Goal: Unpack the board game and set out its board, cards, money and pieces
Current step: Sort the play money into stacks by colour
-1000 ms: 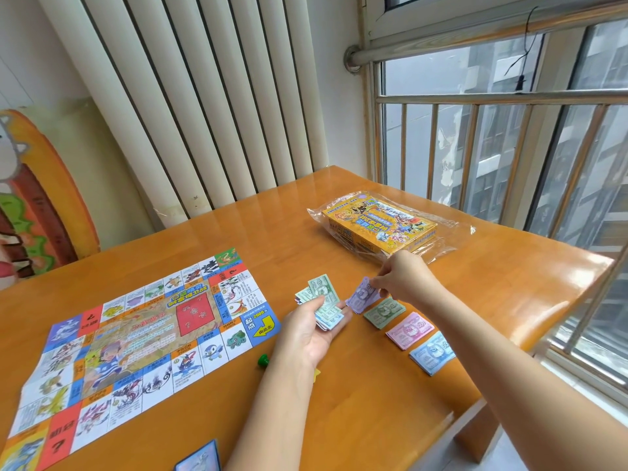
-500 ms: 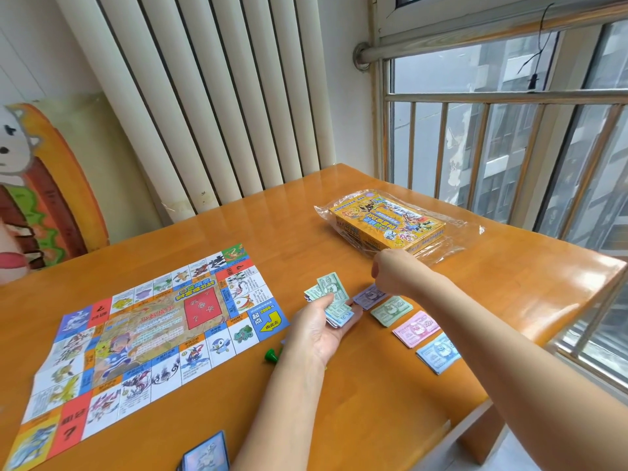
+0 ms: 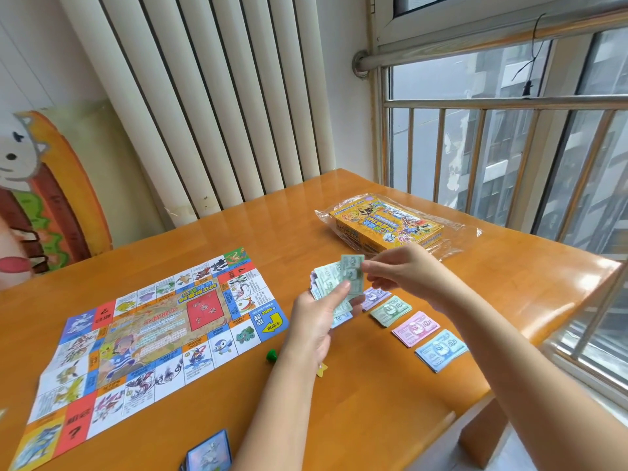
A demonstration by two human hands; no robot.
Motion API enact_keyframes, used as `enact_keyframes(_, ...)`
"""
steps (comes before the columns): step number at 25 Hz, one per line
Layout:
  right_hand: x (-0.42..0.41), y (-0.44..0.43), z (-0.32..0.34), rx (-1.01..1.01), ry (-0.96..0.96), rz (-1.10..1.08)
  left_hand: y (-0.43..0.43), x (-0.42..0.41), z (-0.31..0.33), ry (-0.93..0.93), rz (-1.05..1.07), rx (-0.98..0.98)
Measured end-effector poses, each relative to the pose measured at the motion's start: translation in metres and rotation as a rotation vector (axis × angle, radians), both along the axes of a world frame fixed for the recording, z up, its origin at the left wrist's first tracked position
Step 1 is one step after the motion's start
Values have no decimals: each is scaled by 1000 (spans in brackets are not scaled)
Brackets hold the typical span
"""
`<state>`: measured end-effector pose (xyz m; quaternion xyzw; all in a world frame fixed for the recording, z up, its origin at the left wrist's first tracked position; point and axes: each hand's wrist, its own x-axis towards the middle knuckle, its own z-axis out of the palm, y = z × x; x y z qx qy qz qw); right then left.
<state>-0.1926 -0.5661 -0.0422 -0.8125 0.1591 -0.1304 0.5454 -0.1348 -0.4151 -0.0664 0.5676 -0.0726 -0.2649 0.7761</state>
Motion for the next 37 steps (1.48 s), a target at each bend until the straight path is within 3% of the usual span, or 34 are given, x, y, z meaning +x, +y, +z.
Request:
enact_keyframes(4, -23, 3, -7, 137, -58, -7, 0, -9, 5, -177, -151, 114)
enact_keyframes(10, -38, 9, -12, 240, -106, -54, 1, -15, 11, -213, -309, 137)
enact_keyframes(16, -47, 6, -12, 199, -84, -35, 5, -9, 10, -231, -370, 166)
enact_keyframes(22, -50, 9, -12, -5, -128, -24, 7, -8, 8, -323, -404, 248)
enact_keyframes(26, -52, 8, -13, 73, -179, -141, 8, -7, 8, -341, -356, 262)
enact_keyframes(30, -53, 9, -15, 147, -141, -58, 8, -8, 8, -373, -365, 273)
enact_keyframes(33, -51, 8, -17, 188, -127, -67, 6, -9, 7, -345, -336, 271)
enact_keyframes(37, -57, 0, -16, 339, -167, -126, 6, -2, 9, -74, -213, 123)
